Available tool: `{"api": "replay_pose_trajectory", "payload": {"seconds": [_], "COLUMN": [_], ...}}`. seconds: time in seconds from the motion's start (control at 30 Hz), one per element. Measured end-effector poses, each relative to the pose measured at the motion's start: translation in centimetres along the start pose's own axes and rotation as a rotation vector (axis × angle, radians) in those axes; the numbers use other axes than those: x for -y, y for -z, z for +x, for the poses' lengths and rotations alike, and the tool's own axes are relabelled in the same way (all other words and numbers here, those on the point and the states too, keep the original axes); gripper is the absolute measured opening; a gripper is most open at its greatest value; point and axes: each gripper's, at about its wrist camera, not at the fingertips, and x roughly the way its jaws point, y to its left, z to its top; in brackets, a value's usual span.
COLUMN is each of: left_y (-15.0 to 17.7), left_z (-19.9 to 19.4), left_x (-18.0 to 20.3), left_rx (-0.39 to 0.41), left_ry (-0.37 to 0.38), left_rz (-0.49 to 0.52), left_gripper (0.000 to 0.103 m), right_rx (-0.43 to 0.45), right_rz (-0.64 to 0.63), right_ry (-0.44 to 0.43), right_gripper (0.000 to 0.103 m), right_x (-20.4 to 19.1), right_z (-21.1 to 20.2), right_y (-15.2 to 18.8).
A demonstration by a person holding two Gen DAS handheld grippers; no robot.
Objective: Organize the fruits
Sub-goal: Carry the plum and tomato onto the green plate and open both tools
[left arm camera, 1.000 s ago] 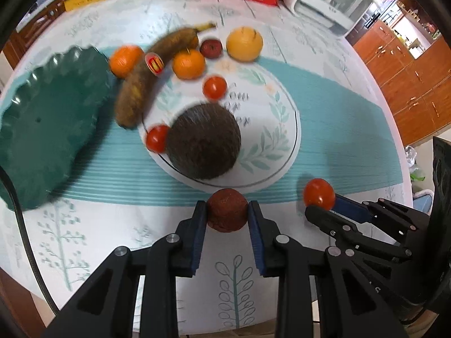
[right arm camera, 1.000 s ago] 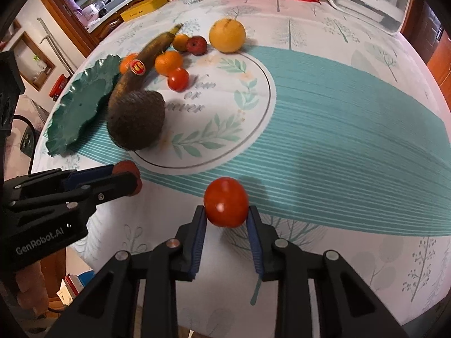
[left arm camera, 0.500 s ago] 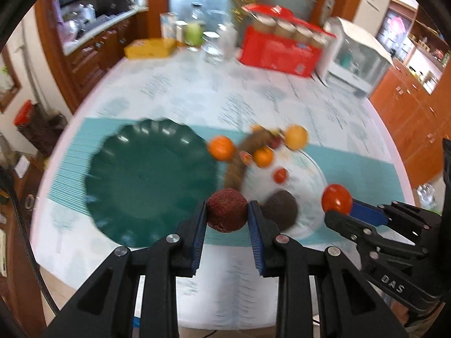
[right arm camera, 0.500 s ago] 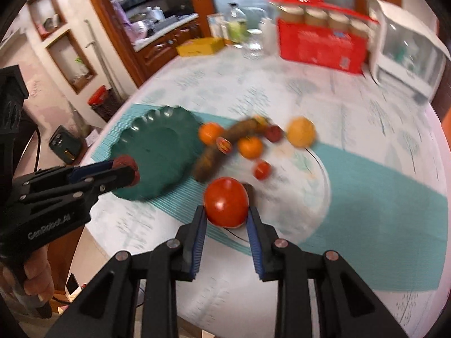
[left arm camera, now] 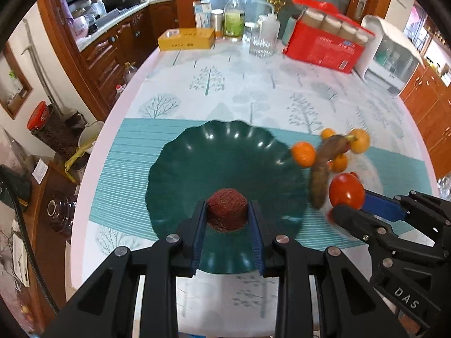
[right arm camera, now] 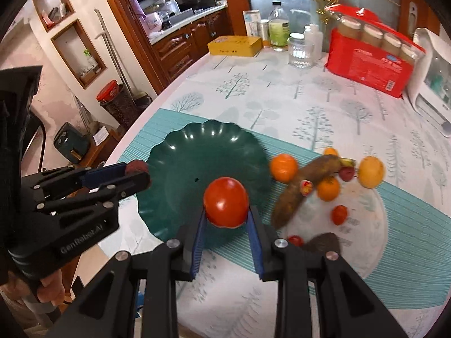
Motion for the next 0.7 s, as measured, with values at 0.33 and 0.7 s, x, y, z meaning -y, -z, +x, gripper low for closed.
{"api": "replay_pose_trajectory", "payload": {"seconds": [0.33, 0.7], "left_y": [-0.1, 0.5], "left_z": [7.4, 11.1], "left_x": [-2.4, -3.5], "left_rx": [-0.118, -0.187], "left_ry": [0.062, 0.084], "left_rz": [0.051, 0.085], "left_gripper": [0.027, 0.028], "right_rx": [-0.123, -0.191], "right_rz": [0.078, 0.112], "right_ry": [0.059, 0.099], "right_gripper": [0.029, 0.03], "right_x": [-1.6, -2.4], "right_z": [7.0, 11.1], "right_y": [0.3, 1.0]}}
